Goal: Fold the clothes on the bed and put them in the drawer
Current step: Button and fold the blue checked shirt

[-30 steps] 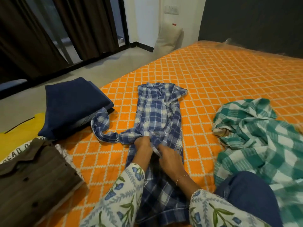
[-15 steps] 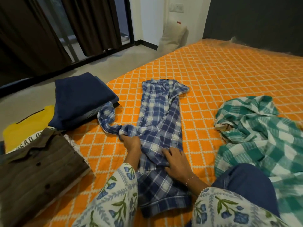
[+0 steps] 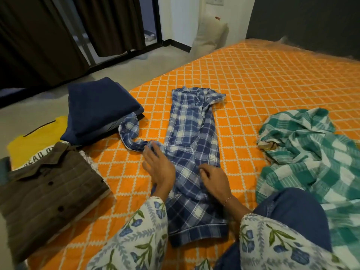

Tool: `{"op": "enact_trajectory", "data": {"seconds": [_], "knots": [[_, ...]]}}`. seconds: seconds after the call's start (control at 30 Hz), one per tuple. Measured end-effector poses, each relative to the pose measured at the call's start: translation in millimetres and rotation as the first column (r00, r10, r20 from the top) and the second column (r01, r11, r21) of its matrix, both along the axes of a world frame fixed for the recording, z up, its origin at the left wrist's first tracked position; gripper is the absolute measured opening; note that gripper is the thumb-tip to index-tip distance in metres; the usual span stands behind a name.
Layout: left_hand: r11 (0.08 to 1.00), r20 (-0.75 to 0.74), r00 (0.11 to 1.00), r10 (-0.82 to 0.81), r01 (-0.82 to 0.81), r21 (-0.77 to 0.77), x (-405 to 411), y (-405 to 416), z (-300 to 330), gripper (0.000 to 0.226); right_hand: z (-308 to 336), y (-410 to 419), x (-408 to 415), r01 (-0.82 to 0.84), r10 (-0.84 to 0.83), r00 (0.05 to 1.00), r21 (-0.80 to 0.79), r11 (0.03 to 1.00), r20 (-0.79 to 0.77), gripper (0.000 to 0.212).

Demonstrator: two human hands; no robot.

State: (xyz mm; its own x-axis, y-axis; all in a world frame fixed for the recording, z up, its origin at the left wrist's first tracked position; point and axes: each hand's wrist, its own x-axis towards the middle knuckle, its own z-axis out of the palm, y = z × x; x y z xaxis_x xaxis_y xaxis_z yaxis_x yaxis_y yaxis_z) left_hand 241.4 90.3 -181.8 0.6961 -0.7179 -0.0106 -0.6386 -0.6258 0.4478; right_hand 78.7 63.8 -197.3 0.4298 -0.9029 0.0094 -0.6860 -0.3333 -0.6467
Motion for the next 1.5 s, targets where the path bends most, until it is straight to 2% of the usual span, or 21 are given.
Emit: {"op": "enact_trajectory", "data": {"seconds": [0.03,0.07,0.1,0.13,0.2,0.27,0.33,0.37,0.47,0.53,0.6,0.67,0.8,0.9,1.0,1.1,1.2,1.27,1.33,1.43,1.5], "knots": [[0.984,0.128,0.976,-0.177,0.179,-0.004,-8,-3,-1,0.071,-5,-3,-1,0.03,-0.033,0.999,-0.066,0.997,-0.03,0.027],[0.921,0.217,0.896,-0.388,0.383,0.068,-15,-8,-4,0.063,-13,-6,-3,-0.015,0.004,0.995,-0.102,0.995,-0.101,0.037],[0.833,0.234,0.799,-0.553,0.528,0.166,-21,-10,-10,0.057,-19,-5,-4,-0.088,0.072,0.979,-0.079,0.993,-0.189,0.053],[0.758,0.193,0.738,-0.647,0.596,0.264,-23,-12,-18,0.058,-27,-3,-6,-0.148,0.137,0.954,-0.022,0.989,-0.268,0.075],[0.698,0.038,0.741,-0.67,0.612,0.371,-16,-10,-37,0.074,-42,5,-14,-0.148,0.168,0.908,0.081,0.986,-0.384,0.115],[0.672,-0.059,0.754,-0.654,0.615,0.413,-1,-2,-54,0.094,-53,13,-22,-0.09,0.127,0.895,0.105,0.99,-0.428,0.123],[0.655,-0.073,0.747,-0.66,0.621,0.431,9,3,-58,0.118,-55,18,-28,-0.063,0.125,0.872,0.144,0.988,-0.474,0.128],[0.64,-0.089,0.743,-0.664,0.625,0.447,11,3,-55,0.122,-54,19,-29,-0.053,0.124,0.869,0.158,0.986,-0.479,0.129],[0.609,-0.078,0.743,-0.665,0.6,0.519,2,-4,-43,0.097,-48,17,-25,0.008,0.047,0.902,0.126,0.992,-0.429,0.117],[0.663,0.049,0.752,-0.657,0.546,0.512,-8,-14,-31,0.079,-39,6,-16,0.039,-0.019,0.926,0.045,0.998,-0.377,0.103],[0.761,0.203,0.761,-0.616,0.508,0.403,-16,-30,-20,0.055,-34,-17,-2,0.052,-0.048,0.935,0.001,0.999,-0.351,0.107],[0.804,0.225,0.779,-0.586,0.523,0.281,-20,-59,-15,0.043,-32,-53,11,0.087,-0.075,0.945,0.022,0.996,-0.318,0.11],[0.806,0.003,0.808,-0.588,0.586,0.086,-17,-142,-20,0.038,-29,-127,27,0.109,-0.08,0.952,0.084,0.991,-0.295,0.063],[0.849,-0.282,0.802,-0.526,0.51,-0.136,-16,-199,-19,0.036,-30,-181,31,0.104,-0.08,0.963,0.08,0.991,-0.257,0.057],[0.888,-0.428,0.779,-0.458,0.381,-0.256,-18,-259,-22,0.031,-40,-249,35,0.197,-0.178,0.97,0.105,0.975,-0.164,0.049],[0.913,-0.512,0.757,-0.406,0.31,-0.266,-19,-310,-31,0.021,-37,-304,42,0.347,-0.354,0.935,0.21,0.914,-0.006,0.03],[0.926,-0.59,0.714,-0.377,0.316,-0.208,-13,-347,-38,0.034,-31,-354,54,0.493,-0.629,0.75,0.461,0.738,0.206,0.045],[0.926,-0.615,0.701,-0.362,0.346,-0.15,-4,-364,-43,0.027,-26,-383,65,0.464,-0.72,0.647,0.619,0.633,0.251,0.032],[0.941,-0.632,0.708,-0.315,0.321,-0.109,5,-375,-46,0.015,-21,-407,76,0.487,-0.709,0.663,0.583,0.651,0.238,0.025],[0.969,-0.44,0.866,-0.237,0.242,-0.046,12,-386,-39,0.035,0,-430,97,0.502,-0.603,0.74,0.354,0.789,0.297,0.049],[0.971,-0.357,0.904,-0.238,0.221,-0.086,15,-395,-29,0.038,19,-437,116,0.437,-0.519,0.78,0.288,0.852,0.349,0.052]]}}
